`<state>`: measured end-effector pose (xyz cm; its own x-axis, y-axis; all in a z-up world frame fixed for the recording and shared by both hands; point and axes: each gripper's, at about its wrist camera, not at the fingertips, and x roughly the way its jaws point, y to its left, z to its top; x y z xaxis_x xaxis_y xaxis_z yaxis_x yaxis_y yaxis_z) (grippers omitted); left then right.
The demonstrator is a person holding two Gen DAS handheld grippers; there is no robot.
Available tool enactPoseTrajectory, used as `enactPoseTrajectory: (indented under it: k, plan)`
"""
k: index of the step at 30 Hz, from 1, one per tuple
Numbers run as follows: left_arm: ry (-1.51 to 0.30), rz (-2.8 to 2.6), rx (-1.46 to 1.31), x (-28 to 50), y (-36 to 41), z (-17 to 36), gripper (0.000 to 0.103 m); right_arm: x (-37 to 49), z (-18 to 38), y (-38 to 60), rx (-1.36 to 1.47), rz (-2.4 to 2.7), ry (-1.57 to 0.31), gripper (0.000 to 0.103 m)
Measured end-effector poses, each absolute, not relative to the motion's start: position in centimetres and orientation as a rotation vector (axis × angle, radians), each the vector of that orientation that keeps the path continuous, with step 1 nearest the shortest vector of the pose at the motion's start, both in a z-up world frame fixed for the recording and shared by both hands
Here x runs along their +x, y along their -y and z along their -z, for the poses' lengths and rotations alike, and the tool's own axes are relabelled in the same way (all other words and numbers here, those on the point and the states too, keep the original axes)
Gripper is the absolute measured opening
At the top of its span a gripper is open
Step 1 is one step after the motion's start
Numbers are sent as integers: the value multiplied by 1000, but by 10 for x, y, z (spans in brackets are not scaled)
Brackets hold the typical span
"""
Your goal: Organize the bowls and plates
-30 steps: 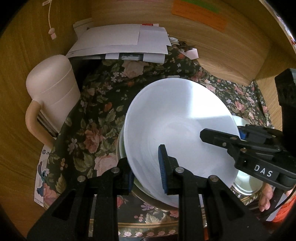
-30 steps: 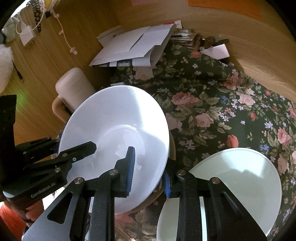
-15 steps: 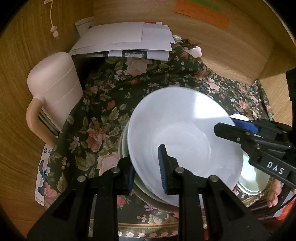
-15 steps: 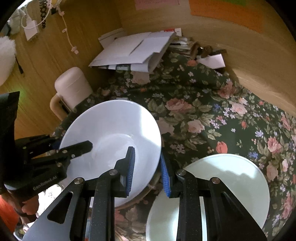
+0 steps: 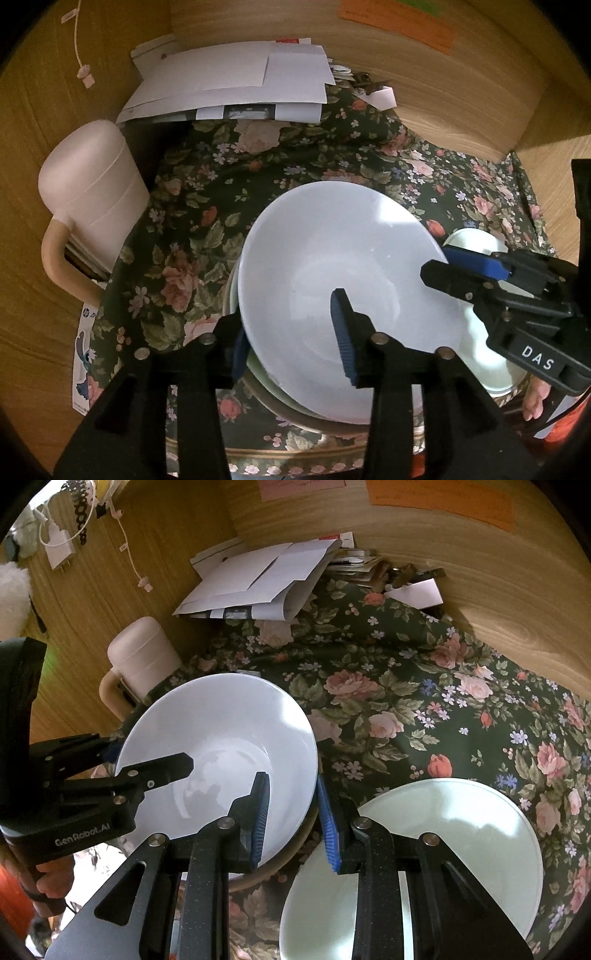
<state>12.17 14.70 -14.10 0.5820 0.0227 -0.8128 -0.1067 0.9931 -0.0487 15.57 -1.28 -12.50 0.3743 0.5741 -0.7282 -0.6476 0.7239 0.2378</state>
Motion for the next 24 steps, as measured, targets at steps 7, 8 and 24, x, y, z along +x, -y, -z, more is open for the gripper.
enactPoseTrajectory:
  k: [7, 8, 24]
  plan:
    - [-868, -113, -120, 118, -156, 123, 42, 157, 123, 16, -76, -788, -891, 28]
    - [-849, -110, -122, 117, -159, 120, 43, 157, 123, 16, -76, -789, -891, 28]
    - [-959, -92, -186, 99, -175, 156, 43, 166, 136, 9, -86, -808, -957, 41]
